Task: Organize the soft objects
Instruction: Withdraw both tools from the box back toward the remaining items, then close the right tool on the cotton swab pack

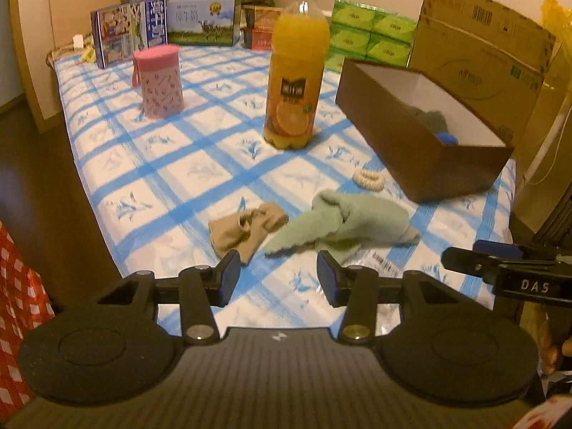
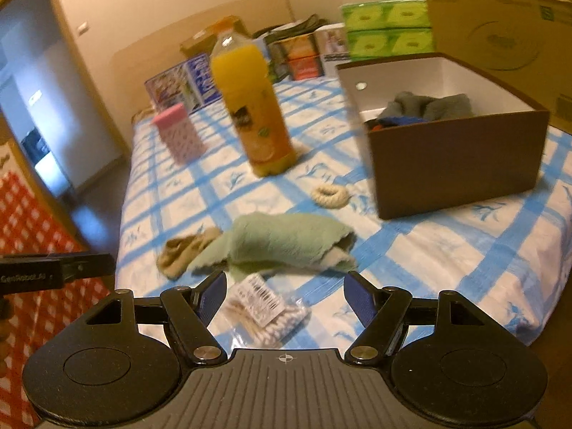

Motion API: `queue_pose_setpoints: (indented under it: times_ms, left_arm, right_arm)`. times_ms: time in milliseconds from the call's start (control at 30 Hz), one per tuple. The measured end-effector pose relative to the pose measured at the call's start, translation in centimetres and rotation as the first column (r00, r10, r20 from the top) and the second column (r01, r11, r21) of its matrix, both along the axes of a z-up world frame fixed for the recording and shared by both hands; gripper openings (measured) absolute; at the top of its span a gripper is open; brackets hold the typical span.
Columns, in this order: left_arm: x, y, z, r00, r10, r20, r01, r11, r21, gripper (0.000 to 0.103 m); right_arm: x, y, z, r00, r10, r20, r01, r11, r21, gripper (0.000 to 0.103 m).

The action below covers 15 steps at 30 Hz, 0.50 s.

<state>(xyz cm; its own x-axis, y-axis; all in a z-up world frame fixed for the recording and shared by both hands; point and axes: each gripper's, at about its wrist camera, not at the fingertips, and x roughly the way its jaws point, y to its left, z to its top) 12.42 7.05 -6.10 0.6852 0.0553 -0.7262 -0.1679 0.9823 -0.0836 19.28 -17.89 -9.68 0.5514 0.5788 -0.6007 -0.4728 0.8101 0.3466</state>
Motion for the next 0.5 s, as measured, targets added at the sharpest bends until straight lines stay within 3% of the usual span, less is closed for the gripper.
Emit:
queue_pose_setpoints:
  times_ms: [500]
  left_arm:
    - [0.9,0.4,-4.3,0.995,-0.004,-0.100,0.002,1.000,-0.029,0.044]
  right_arm:
    - [0.2,4.3,-3.6,0.992,0.127,0.017,-0.124,0.987,-0.102,0.072]
